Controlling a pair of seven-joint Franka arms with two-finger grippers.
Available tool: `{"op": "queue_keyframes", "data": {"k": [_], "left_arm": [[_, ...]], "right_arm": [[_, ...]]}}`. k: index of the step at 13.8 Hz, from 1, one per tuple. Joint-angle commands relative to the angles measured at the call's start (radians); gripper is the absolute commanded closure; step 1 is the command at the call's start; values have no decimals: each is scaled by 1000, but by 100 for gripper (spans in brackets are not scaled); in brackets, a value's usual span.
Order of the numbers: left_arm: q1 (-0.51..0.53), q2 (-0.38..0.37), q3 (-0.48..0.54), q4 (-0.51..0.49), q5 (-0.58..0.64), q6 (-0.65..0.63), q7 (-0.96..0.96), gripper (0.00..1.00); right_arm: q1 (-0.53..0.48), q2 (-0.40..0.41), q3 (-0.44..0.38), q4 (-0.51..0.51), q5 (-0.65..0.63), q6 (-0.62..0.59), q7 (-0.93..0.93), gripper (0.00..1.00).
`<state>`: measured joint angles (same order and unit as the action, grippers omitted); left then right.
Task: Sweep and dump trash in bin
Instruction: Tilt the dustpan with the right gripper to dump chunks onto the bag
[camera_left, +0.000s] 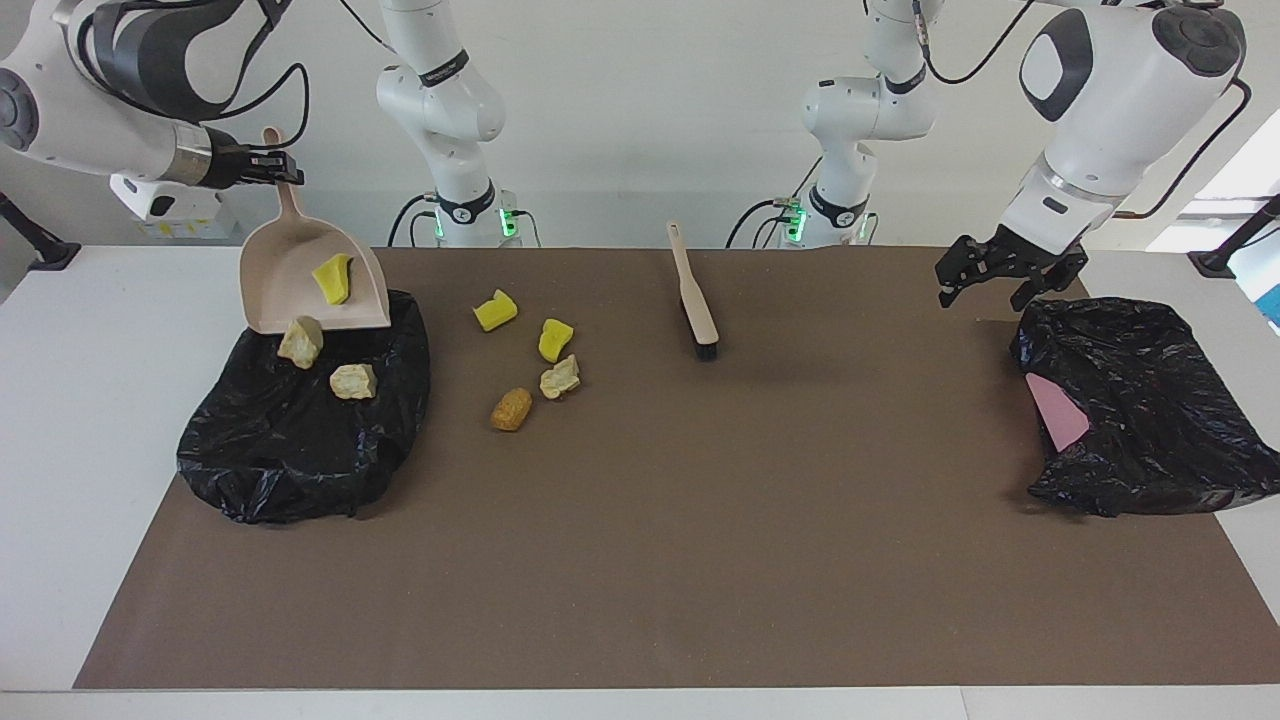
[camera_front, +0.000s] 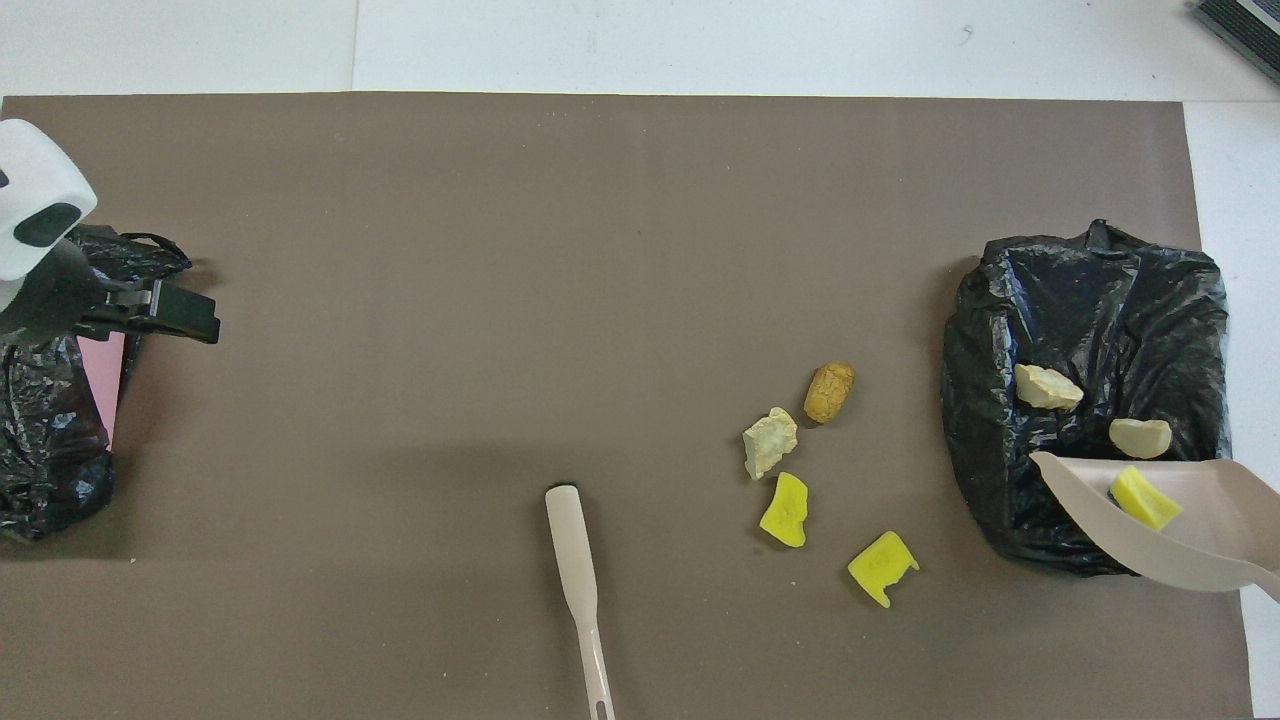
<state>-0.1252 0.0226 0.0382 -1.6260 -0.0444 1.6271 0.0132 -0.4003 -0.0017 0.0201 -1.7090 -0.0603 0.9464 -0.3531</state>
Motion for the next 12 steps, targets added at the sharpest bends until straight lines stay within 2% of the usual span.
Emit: {"op": "queue_keyframes", "data": {"k": [1,7,10,12], "left_arm": [[-14,-1,14,15,23,-13,1,0],[-14,-1,14,15,23,-13,1,0],[-16,-1,14,15,23,-13,1,0],[-16,-1,14,15,23,-13,1,0]], "right_arm": [[-11,5,6,31,19,-61,26,100],[-6,54,9,133,-21,-216,20,100],[-2,182,65,335,-68,-282,17,100],[-12,286,75,440,-75,-339,19,100]]}}
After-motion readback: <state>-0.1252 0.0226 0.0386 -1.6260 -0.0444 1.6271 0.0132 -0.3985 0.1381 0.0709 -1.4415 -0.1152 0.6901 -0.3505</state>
